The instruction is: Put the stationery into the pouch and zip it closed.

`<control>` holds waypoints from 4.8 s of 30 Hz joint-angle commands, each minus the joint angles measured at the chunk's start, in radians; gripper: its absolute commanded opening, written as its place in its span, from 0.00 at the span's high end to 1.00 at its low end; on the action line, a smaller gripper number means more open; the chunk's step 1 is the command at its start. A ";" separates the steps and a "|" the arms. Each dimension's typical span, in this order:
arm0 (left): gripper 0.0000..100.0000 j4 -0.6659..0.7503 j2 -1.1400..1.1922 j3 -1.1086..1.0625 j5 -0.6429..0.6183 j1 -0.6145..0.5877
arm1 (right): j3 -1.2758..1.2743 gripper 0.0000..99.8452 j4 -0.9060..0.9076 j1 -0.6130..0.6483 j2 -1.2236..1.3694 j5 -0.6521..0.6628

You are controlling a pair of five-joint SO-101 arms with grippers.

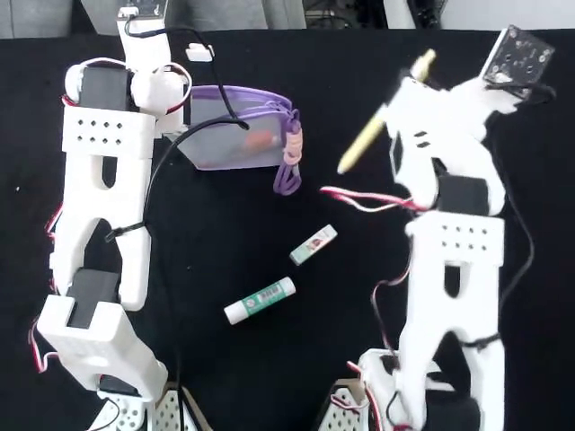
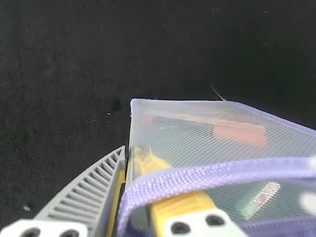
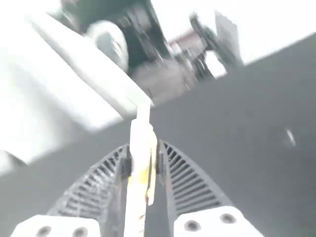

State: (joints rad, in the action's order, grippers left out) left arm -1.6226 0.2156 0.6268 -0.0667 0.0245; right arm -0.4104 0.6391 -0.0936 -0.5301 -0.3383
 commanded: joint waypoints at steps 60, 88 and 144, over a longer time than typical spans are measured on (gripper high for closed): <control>0.97 -0.127 0.015 0.265 -0.068 0.288 | -0.843 0.94 -0.643 0.462 -0.765 0.353; 0.97 -0.103 0.061 0.277 -0.068 0.219 | -0.593 0.70 -0.144 0.463 -1.211 0.370; 0.97 -0.077 0.077 0.232 -0.068 -0.134 | -0.163 0.72 0.368 0.390 0.340 0.072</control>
State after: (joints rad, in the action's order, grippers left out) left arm -1.7223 0.2954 0.8554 -0.1312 -0.0813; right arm -0.6283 1.0104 0.2516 -0.2094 -0.2555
